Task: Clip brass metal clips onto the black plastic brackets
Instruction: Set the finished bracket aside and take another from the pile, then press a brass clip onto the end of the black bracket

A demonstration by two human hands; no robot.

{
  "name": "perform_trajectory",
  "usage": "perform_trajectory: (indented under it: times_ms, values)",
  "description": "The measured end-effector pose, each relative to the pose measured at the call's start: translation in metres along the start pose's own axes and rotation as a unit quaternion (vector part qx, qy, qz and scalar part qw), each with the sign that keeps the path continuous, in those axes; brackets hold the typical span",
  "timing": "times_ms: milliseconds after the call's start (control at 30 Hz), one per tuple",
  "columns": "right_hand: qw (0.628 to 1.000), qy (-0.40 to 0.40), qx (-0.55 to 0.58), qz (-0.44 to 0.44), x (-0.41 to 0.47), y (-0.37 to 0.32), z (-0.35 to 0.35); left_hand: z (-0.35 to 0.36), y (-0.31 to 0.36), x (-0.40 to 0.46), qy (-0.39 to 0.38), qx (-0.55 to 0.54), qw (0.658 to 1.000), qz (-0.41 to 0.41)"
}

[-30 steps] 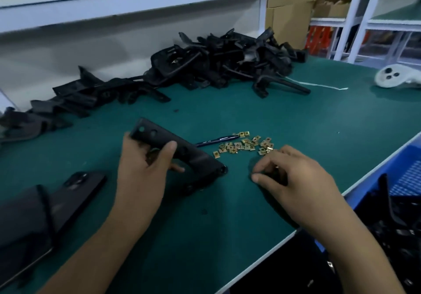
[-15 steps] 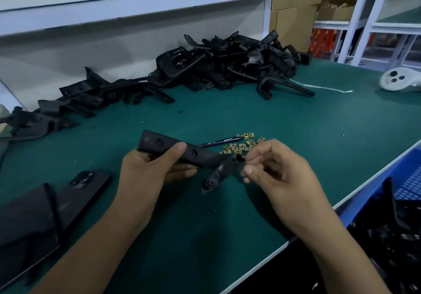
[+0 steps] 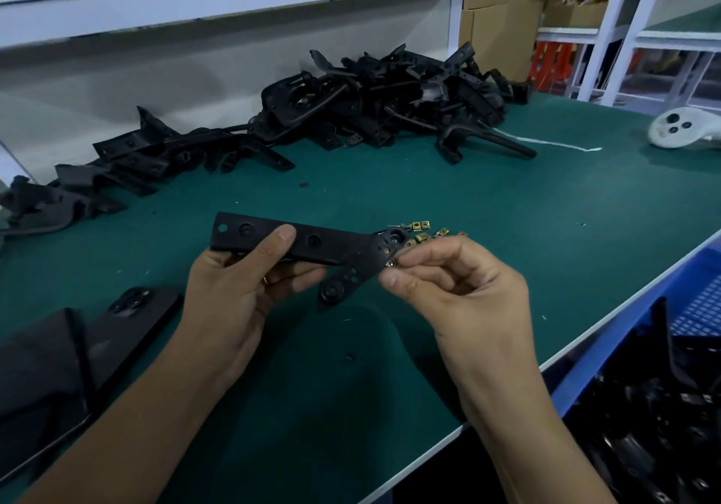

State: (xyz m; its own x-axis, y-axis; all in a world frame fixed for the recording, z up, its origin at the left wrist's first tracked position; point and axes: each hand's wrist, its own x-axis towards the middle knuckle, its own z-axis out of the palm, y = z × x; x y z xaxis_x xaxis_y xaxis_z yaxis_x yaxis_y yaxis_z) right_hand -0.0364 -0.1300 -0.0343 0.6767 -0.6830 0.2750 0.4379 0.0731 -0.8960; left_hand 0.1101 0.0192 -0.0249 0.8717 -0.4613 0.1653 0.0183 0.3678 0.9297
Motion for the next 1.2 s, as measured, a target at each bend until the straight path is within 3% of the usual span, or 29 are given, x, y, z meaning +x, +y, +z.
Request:
perform_trajectory:
  times_ms: [1200]
  values:
    - [0.999, 0.042, -0.018, -0.03, -0.0003, 0.0007, -0.0019, -0.0002, 0.0006, -0.0012, -0.017, 0.008, 1.0, 0.003]
